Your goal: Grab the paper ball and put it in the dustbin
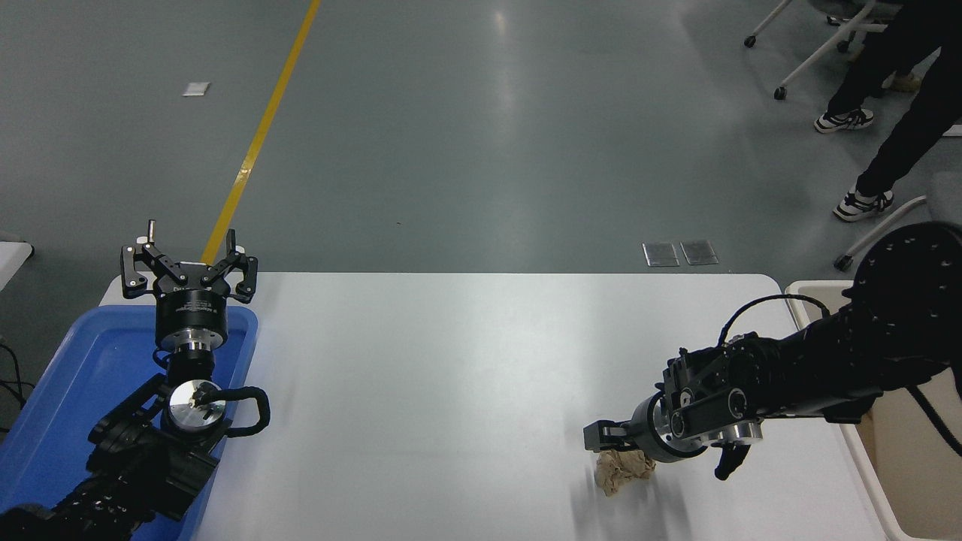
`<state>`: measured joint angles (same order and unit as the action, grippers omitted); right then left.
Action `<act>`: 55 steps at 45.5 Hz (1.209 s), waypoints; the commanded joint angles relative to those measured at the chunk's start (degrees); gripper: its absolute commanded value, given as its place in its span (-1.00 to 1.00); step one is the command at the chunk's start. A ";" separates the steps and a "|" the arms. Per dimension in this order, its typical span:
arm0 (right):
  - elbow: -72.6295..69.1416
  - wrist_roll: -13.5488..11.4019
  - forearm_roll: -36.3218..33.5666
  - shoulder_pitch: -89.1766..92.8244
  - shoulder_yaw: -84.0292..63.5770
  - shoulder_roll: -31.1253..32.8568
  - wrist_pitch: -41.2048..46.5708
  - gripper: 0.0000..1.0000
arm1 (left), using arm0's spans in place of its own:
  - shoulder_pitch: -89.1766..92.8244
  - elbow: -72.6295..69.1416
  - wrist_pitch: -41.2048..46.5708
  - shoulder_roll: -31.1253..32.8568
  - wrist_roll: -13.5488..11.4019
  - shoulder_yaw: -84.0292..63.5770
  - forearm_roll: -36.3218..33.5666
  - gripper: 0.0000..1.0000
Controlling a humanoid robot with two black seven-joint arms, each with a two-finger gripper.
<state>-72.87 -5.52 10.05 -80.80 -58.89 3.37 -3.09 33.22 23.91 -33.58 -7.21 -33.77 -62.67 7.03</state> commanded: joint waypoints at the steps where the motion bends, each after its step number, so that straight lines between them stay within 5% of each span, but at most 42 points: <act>1: -2.80 0.08 0.68 -1.38 -1.93 0.49 0.01 -1.00 | 0.00 0.00 0.01 0.00 0.02 0.00 0.00 0.98; 22: -20.73 0.08 -1.25 -26.14 -9.13 9.63 1.06 -1.00 | 0.00 0.00 0.01 -0.08 0.02 0.00 0.00 0.98; 42: -26.01 0.16 -1.61 -74.23 -11.95 24.75 35.77 -1.00 | -0.09 0.00 0.01 -0.44 0.02 -0.09 -0.09 0.98; 55: -25.31 0.16 -0.20 -78.38 -13.00 24.66 40.35 -1.00 | -0.09 0.00 0.01 -0.44 0.02 -0.09 -0.18 0.98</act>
<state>-98.15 -5.36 8.82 -152.08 -70.67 26.46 31.18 33.15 23.91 -33.56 -7.61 -33.74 -62.72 6.94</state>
